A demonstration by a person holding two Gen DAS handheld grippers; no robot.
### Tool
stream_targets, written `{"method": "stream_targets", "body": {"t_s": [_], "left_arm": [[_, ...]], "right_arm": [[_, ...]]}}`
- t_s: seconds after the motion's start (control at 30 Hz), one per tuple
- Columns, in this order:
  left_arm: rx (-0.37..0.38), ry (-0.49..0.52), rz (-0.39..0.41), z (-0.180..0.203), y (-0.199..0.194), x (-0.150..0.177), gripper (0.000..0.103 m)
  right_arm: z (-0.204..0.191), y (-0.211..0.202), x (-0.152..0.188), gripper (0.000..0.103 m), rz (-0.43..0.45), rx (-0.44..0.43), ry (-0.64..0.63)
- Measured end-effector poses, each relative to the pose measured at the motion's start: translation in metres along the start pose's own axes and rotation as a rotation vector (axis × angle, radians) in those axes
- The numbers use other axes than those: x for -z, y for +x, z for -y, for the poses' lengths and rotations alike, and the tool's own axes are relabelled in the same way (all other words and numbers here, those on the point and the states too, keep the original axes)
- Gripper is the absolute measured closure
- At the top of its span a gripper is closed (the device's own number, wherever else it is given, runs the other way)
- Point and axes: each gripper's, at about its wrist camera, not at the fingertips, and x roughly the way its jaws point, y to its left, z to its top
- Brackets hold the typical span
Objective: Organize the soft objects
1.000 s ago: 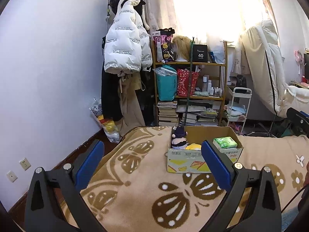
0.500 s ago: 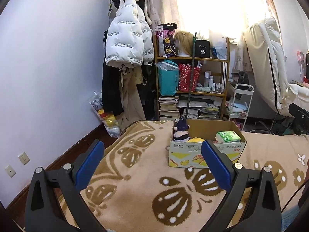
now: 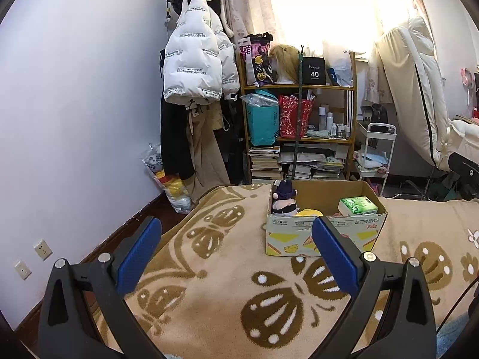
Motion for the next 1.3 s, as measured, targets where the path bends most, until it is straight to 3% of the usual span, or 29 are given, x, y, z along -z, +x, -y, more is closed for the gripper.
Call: {"method": "stream_targets", "body": {"t_s": [1.3], "left_arm": [[0.017,0.028,-0.013,0.007,0.003,0.002,0.004]], "right_arm": [[-0.001,0.009,0.012,0.000,-0.028,0.019,0.005]]}}
